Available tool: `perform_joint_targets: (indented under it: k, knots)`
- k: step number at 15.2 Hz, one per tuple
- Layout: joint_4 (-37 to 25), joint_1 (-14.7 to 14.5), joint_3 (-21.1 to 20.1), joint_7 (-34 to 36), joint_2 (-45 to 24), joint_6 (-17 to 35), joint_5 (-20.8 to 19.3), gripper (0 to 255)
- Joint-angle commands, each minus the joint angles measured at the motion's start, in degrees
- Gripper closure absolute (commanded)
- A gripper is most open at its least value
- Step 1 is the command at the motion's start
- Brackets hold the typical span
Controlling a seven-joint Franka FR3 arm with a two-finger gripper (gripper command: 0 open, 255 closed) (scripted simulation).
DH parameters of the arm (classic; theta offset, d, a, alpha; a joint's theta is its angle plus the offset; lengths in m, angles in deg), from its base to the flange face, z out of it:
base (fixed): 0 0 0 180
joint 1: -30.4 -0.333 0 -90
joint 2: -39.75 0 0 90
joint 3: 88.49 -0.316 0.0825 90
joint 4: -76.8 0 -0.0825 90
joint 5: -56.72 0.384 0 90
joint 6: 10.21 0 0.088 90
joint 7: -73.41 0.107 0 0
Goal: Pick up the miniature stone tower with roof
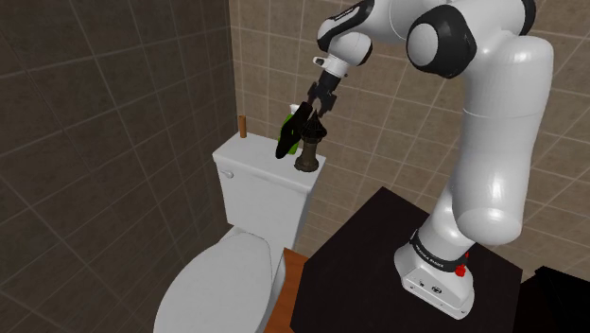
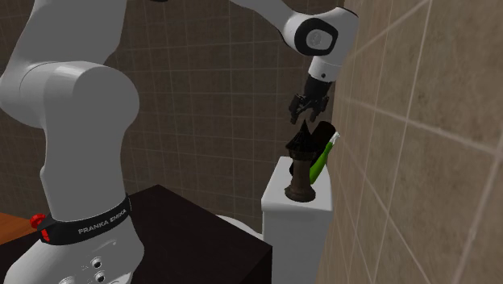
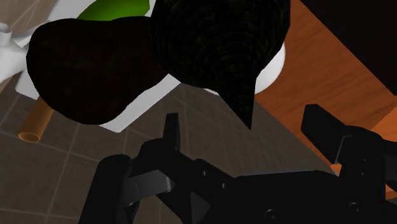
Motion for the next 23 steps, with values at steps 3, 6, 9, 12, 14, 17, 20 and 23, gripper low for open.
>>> perform_joint_targets:
  k: [3,6,9,12,14,17,20,23]
  knots:
    - [0.63,0.37,-0.46,-1.18,-1.14,1.18,1.10,0]
    - [0.56,0.43,-0.46,-1.22,-1.20,1.14,1.13,255]
    - [0.55,0.45,-0.47,-1.24,-1.23,1.14,1.15,255]
    - [0.52,0.46,-0.48,-1.26,-1.28,1.14,1.17,255]
    - [0.36,0.25,-0.28,-0.77,-0.75,0.72,0.71,255]
    - [-0.55,-0.04,0.19,0.44,0.37,-0.69,-0.43,255]
    - [-1.57,-0.28,0.61,1.62,1.41,-2.17,-1.50,255]
    - [-2.71,-0.47,0.98,2.77,2.36,-3.70,-2.48,255]
